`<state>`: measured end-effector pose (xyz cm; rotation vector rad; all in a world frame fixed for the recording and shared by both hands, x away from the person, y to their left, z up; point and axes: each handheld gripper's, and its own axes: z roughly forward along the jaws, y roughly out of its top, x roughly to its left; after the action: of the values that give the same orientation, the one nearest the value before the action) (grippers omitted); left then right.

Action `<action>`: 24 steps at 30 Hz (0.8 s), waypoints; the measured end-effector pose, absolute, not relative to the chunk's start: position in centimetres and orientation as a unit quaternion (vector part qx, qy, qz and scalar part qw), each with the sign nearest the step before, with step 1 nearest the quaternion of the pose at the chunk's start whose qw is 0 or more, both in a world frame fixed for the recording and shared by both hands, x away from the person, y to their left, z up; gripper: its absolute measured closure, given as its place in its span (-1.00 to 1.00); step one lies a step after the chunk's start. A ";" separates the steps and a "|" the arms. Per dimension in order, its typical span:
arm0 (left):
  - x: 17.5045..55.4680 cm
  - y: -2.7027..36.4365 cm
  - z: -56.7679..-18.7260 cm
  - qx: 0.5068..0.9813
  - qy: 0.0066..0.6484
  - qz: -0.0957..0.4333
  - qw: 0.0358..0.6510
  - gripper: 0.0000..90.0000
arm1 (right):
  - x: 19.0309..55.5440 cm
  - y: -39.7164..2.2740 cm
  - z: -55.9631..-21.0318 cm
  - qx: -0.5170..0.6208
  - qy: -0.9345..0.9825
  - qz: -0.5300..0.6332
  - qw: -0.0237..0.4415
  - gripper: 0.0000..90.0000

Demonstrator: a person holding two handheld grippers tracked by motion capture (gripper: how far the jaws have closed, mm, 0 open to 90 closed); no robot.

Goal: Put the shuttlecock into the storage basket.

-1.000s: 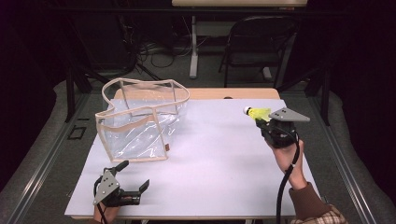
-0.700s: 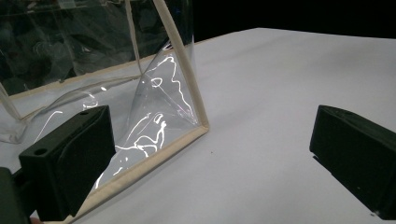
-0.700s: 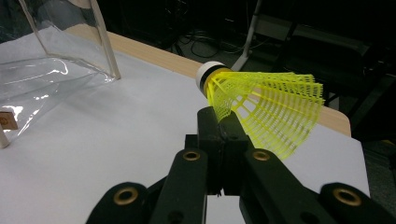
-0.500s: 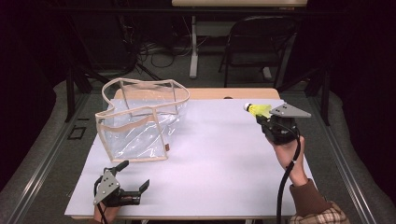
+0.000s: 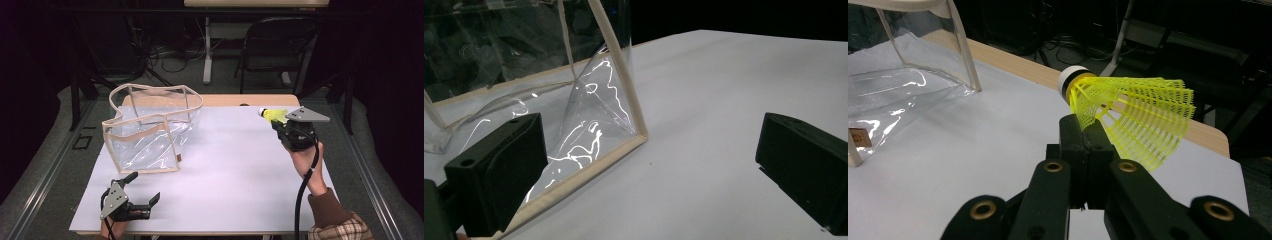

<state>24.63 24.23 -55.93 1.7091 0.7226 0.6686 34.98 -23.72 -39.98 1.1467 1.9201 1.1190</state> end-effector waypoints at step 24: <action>24.6 24.2 -55.9 0.723 0.305 0.282 0.552 -1.00 | 36.2 -23.1 -39.3 0.428 0.732 0.429 0.311 1.00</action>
<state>24.64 24.18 -55.95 1.7094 0.7223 0.6674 36.17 -23.11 -39.26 1.1289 1.9323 1.1323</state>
